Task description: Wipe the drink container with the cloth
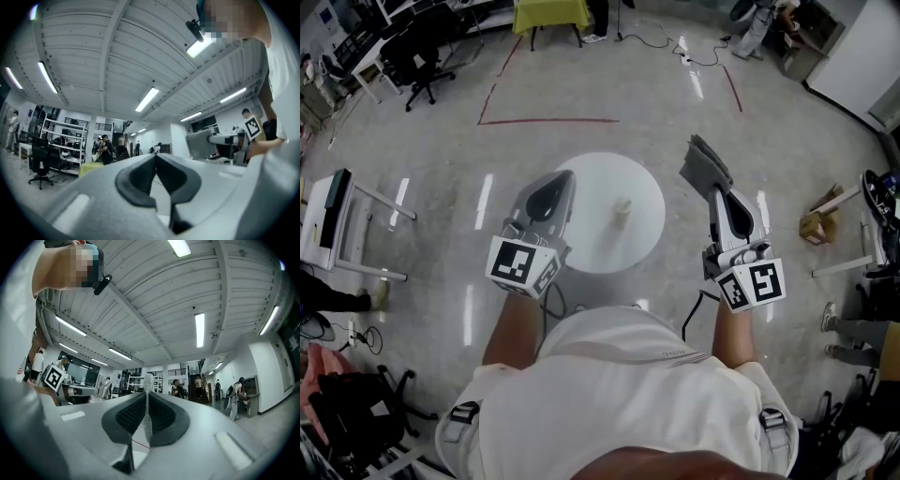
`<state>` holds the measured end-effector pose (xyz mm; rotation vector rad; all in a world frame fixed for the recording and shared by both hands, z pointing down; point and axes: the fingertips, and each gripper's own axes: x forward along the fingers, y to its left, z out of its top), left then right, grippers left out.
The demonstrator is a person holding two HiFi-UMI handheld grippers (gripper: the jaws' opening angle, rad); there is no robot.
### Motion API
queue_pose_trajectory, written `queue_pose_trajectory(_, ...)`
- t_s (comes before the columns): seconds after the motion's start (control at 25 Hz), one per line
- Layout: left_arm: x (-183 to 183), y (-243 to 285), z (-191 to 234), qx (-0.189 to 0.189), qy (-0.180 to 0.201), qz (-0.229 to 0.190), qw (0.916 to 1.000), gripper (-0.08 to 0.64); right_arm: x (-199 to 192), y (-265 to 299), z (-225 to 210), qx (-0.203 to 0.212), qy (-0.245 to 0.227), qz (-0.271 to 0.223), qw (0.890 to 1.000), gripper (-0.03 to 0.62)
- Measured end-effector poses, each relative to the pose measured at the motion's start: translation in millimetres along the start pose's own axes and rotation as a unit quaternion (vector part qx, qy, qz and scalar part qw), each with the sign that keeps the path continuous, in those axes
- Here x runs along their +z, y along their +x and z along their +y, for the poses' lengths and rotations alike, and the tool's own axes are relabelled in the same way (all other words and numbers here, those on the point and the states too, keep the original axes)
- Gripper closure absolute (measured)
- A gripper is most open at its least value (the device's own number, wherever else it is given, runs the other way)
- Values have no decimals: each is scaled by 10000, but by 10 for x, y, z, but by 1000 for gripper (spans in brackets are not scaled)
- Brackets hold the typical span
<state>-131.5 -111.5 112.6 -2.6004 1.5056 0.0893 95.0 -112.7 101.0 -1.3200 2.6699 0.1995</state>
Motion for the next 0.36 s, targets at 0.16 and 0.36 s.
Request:
queue_pose_trajectory(0.16, -57, 11, -21, -139, -28, -2, 9999, 558, -10, -22, 7, -100, -7, 29, 9999, 577)
queue_pose_trajectory(0.36, -122, -62, -67, -304, -73, -2, 9995, 557, -90, -41, 77, -127, 7, 152, 9998, 577)
